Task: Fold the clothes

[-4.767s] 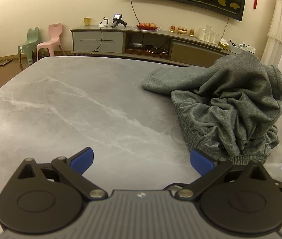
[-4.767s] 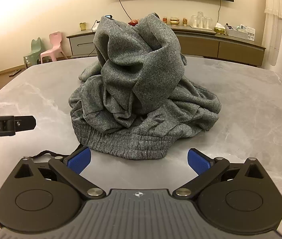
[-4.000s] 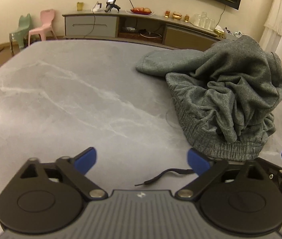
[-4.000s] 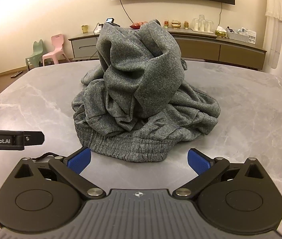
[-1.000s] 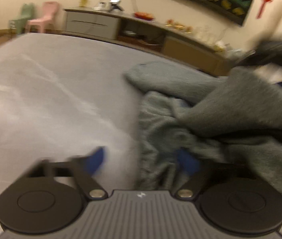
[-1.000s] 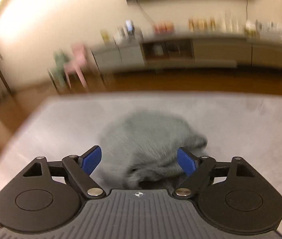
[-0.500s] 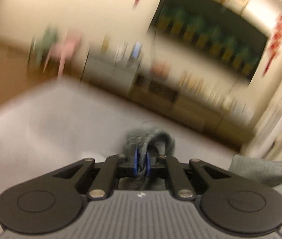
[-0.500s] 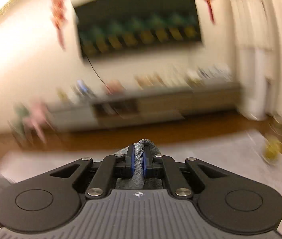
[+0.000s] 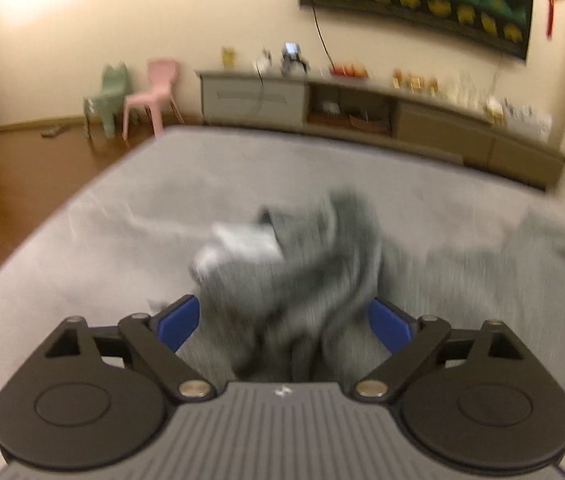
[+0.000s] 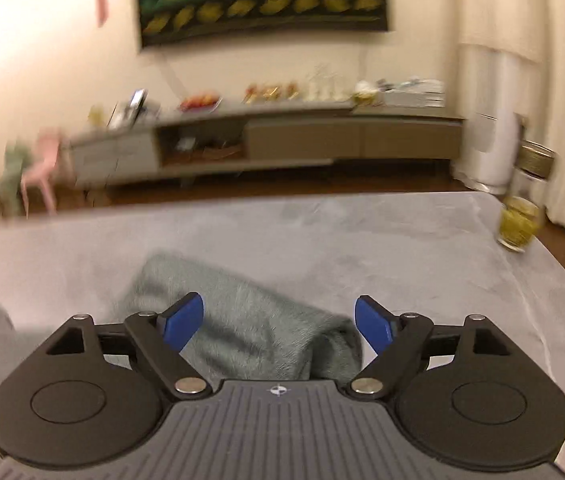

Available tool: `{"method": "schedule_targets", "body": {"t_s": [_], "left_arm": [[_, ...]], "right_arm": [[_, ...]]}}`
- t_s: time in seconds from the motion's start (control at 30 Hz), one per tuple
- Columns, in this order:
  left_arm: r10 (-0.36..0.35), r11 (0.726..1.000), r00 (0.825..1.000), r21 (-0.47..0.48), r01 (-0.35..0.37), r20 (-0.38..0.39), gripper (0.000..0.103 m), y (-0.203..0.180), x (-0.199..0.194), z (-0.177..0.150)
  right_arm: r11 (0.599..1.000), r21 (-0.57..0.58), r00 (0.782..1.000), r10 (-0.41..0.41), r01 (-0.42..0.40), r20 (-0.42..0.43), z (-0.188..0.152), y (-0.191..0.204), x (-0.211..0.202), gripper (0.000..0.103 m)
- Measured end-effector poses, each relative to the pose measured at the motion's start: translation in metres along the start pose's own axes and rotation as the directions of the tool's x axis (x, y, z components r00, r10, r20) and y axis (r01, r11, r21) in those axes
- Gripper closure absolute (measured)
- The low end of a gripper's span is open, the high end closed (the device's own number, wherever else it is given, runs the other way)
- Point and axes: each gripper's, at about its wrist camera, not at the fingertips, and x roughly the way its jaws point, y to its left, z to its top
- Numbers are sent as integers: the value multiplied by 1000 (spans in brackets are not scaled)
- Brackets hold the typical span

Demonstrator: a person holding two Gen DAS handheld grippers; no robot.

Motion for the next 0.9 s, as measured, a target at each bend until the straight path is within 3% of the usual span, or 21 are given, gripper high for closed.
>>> {"method": "schedule_targets", "body": {"t_s": [0.03,0.07,0.1,0.13,0.17,0.27,0.33,0.4,0.43,0.5,0.53,0.6,0.67,0.73,0.83,0.9], "left_arm": [[2,1000,1000,18,-2,-10,13,-4,5,-4],[-4,1000,1000,26,4,10,37,-4,5,0],[-12,999,999,30,11,37,56,-3,3,6],[-21,999,998,35,18,64,91,-1,1,11],[-29,999,995,39,26,91,96,0,-2,17],[-79,997,978,17,77,194,98,10,-16,44],[-128,987,953,-54,149,275,98,25,-38,79],[-125,976,937,-128,175,326,98,39,-47,116],[-111,973,940,-156,169,323,98,45,-43,129],[-101,977,969,-161,139,224,98,48,-13,145],[-105,981,983,-144,127,149,98,46,4,145],[-90,993,993,-73,96,79,98,37,19,130],[-94,994,995,-44,96,41,98,33,25,116],[-117,987,987,-101,128,108,98,43,8,121],[-156,966,953,-160,202,261,98,60,-30,155],[-137,967,933,-158,199,333,98,59,-40,183]], "right_arm": [[999,-42,999,-22,21,-27,-4,1,11,23],[996,-75,997,-51,46,-55,-7,0,26,50],[996,-79,996,-51,46,-75,-8,-1,34,68],[998,-52,996,-24,19,-87,-5,-2,38,90],[1000,-25,995,4,-6,-99,-3,-4,41,100],[993,75,996,88,-88,12,27,-14,6,101],[975,137,975,152,-174,159,54,-25,-37,101],[971,146,950,143,-189,278,70,-34,-72,101],[977,152,952,103,-152,289,71,-38,-73,101],[984,167,969,17,-60,246,63,-47,-57,101],[983,179,981,10,-46,192,54,-52,-42,100],[977,208,998,24,-37,66,32,-60,-13,100],[977,205,998,49,-57,46,25,-60,-11,100],[973,209,992,78,-98,103,31,-59,-25,100],[972,193,967,85,-133,239,66,-58,-48,101],[981,159,949,60,-114,309,101,-55,-58,101]]}}
